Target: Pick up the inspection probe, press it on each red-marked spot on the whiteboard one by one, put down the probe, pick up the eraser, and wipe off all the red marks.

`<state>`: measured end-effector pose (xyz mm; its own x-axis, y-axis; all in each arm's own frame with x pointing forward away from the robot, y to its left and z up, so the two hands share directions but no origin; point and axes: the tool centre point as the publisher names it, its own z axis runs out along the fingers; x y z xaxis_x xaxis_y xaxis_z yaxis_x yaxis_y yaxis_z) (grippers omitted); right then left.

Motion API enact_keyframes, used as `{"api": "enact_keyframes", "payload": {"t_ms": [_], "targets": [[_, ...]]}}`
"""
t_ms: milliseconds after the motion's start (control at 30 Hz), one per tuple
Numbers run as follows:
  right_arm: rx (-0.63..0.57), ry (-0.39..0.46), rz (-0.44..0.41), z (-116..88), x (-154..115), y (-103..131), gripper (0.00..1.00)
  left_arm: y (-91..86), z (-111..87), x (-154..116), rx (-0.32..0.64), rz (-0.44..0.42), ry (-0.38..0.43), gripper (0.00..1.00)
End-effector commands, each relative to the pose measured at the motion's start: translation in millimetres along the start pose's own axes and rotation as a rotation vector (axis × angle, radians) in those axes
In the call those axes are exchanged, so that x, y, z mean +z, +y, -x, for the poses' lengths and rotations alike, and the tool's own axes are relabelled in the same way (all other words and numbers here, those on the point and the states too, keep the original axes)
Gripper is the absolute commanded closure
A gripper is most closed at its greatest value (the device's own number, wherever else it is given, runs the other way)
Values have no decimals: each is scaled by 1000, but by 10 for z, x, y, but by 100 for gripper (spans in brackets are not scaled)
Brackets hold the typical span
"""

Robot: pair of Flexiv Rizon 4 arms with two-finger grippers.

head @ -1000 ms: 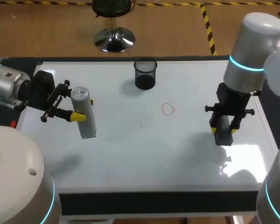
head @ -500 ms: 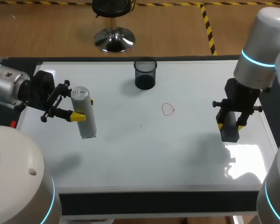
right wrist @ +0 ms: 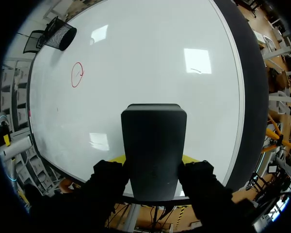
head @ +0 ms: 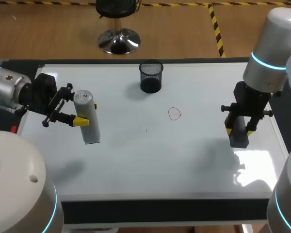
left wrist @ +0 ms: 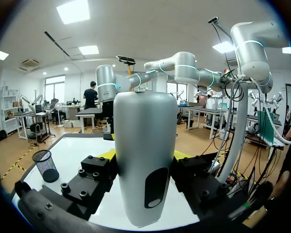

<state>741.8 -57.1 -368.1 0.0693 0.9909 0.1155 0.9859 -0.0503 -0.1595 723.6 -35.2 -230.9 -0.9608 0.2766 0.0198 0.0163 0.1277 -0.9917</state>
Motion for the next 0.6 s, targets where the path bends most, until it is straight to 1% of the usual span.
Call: {"api": "enact_keyframes", "payload": {"t_ms": [33,133,400,500,600], "targets": [[-2,2,2,10,-6,-9,100,-13,-9,-5,2,0,-2,100],[-2,2,2,10,-6,-9,100,-13,-9,-5,2,0,-2,100],[-2,2,2,10,-6,-9,100,-3,92,5,-14,-6,-5,100],[-2,2,2,10,-6,-9,100,11,144,35,-22,-14,10,100],[-2,2,2,10,-6,-9,100,24,229,82,-35,-22,8,100]]}}
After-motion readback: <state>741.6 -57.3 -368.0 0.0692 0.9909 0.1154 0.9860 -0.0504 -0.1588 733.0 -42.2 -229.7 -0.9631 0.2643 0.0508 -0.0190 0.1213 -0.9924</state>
